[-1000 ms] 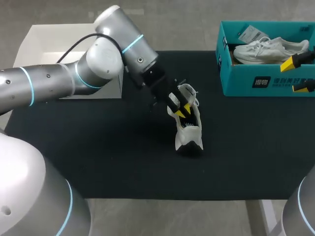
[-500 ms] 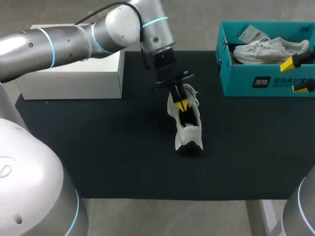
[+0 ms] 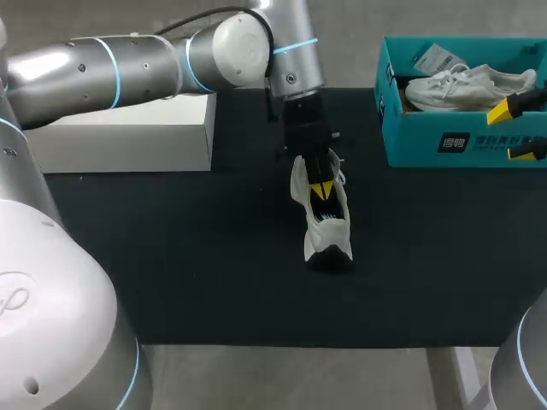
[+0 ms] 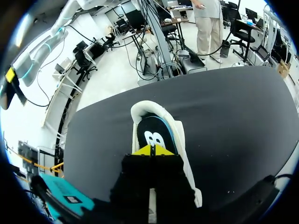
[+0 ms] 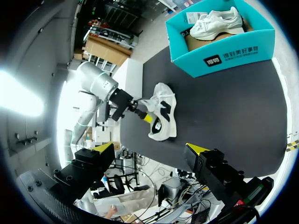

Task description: Take the shoe out of the shoebox, open the shoe tongue, remove and reinsert the insole, then place the shoe into the shoebox

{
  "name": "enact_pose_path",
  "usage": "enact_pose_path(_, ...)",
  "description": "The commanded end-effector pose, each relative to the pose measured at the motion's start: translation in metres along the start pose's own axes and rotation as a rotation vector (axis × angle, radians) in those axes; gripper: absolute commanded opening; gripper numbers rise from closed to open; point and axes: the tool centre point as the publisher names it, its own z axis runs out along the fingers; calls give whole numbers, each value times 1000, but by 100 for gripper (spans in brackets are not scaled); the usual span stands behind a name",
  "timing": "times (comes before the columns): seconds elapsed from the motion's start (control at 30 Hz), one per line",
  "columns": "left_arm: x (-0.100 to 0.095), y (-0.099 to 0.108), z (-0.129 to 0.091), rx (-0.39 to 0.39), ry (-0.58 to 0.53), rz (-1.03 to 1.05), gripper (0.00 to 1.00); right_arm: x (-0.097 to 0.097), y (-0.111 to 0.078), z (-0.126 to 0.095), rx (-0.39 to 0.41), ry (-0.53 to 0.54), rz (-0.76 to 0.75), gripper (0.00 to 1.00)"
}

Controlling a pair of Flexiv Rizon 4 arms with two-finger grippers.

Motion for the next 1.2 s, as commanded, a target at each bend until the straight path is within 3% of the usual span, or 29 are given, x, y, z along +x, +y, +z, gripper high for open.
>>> enact_pose_path(0.03,4,-5,6,-18,-1,9,0,0,0,0,-1,-2,1,100)
enact_pose_path(0.23,2,-12,17,-38,71,57,0,0,0,0,-1,-2,1,100)
enact_pose_path(0.63,10,-5,42,-73,119,28,0,0,0,0,-1,-2,1,100)
enact_pose_path(0.83,14,2,58,-90,112,6,0,0,0,0,-1,-2,1,100)
enact_pose_path(1.2,21,21,78,-191,27,-50,0,0,0,0,-1,-2,1,100)
